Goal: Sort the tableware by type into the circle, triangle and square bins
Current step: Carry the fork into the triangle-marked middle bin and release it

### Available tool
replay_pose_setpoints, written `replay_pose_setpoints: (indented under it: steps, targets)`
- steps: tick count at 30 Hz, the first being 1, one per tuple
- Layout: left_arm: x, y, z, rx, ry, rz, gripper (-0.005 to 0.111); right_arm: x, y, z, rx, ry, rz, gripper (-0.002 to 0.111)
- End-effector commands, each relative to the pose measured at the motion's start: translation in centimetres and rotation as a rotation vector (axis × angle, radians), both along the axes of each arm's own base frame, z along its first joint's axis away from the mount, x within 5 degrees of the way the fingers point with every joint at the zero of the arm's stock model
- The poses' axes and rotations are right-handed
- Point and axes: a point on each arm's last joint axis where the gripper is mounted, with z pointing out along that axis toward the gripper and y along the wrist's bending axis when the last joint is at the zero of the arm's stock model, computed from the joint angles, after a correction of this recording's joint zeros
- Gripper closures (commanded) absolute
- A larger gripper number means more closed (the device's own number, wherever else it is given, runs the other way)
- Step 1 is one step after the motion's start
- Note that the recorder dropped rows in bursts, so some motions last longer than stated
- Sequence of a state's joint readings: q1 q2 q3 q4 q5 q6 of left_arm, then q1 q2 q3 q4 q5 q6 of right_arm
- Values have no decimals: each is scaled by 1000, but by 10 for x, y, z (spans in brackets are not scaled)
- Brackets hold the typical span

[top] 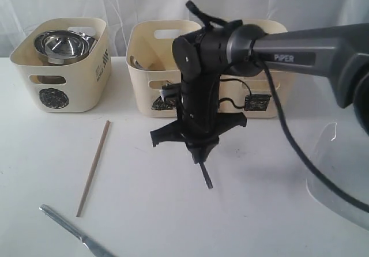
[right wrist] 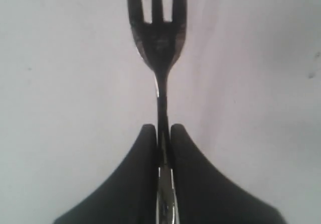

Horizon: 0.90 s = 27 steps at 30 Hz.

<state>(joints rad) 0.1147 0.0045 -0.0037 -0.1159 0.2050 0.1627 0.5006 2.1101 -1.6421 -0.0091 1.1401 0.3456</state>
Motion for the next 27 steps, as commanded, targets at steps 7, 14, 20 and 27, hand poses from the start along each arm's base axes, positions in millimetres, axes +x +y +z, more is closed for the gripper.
replay_pose_setpoints:
  steps: [7, 14, 20, 27]
  targets:
    - [0, 0, -1, -3, -4, 0, 107, 5, 2, 85, 196, -420, 86, 108]
    - [0, 0, -1, -3, -4, 0, 107, 37, 18, 125, 384, -982, 185, 108]
    - [0, 0, -1, -3, -4, 0, 107, 70, 22, 88, 352, -1062, 226, 108]
    - [0, 0, -1, -3, -4, 0, 107, 101, 4, 66, 354, -1143, 185, 108]
